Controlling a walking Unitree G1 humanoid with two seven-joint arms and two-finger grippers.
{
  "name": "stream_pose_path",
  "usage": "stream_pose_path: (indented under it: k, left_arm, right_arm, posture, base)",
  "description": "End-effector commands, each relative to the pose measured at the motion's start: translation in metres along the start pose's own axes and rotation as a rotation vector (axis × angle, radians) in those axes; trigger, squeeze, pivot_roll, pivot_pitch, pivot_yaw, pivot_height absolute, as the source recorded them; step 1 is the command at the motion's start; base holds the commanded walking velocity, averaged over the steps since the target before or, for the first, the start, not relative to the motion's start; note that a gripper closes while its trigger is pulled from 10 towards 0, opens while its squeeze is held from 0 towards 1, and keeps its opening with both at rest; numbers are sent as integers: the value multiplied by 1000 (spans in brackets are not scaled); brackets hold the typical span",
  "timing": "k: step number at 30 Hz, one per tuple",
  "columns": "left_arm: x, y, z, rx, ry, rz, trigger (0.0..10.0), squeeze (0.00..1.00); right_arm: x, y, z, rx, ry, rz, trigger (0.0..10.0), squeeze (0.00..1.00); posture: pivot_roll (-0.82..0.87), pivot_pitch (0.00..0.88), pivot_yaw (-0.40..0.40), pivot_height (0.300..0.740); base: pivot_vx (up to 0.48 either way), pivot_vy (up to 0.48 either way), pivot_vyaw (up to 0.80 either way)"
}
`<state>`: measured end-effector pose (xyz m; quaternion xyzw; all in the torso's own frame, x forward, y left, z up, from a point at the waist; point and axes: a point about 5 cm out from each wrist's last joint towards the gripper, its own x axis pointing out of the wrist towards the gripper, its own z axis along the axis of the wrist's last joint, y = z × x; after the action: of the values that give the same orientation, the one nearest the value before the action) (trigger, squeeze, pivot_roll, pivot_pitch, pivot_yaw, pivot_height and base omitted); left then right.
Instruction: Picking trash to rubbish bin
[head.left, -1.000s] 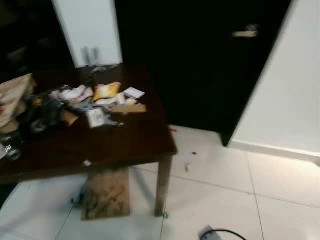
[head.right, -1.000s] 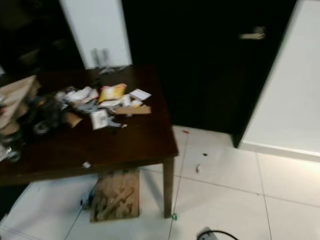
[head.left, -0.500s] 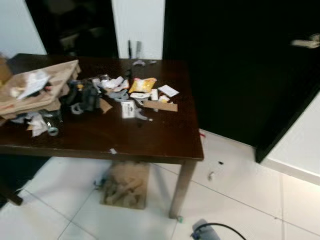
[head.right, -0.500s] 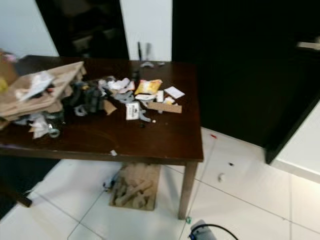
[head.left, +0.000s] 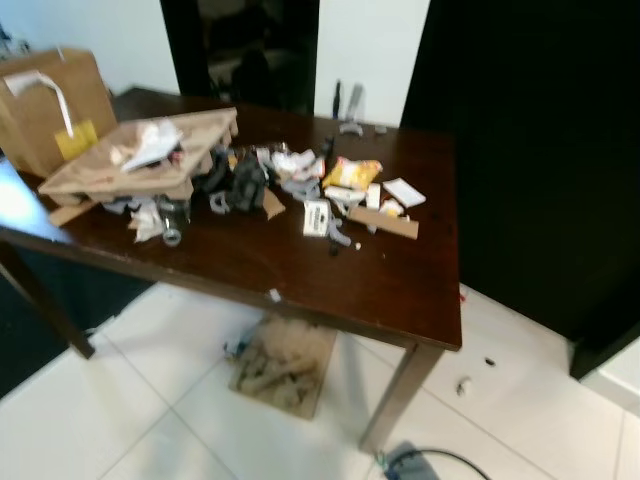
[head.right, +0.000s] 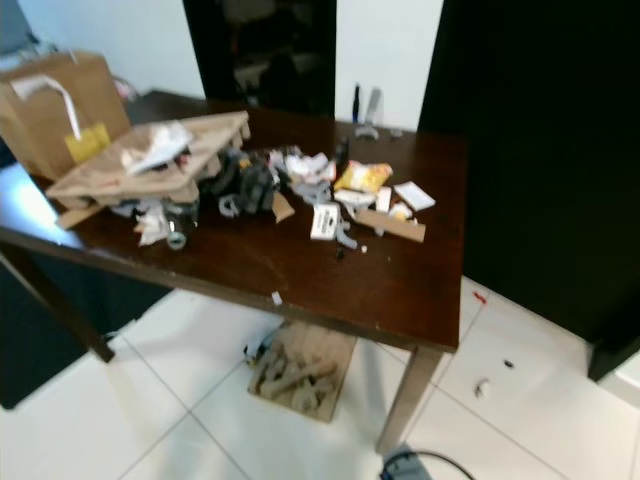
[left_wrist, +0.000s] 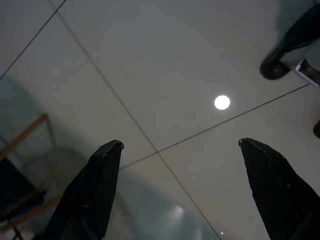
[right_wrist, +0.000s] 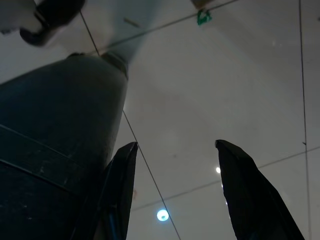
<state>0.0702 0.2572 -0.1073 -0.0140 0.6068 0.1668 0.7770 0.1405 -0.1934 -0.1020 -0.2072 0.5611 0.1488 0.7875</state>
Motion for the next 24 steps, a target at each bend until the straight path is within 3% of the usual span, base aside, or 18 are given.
stream_pose_path:
  k: [1, 24]
  left_arm:
    - [0, 1, -3, 8, 7, 4, 10000, 0]
    - [0, -4, 0, 7, 3, 0, 10000, 0]
  right_arm:
    - [0, 7, -6, -5, 20, 27, 10000, 0]
    - [0, 5, -4, -34, 16, 24, 10000, 0]
  posture:
    - [103, 49, 3, 740]
    - [107, 43, -6, 740]
  base:
    - [0, 0, 788]
    - [0, 0, 749]
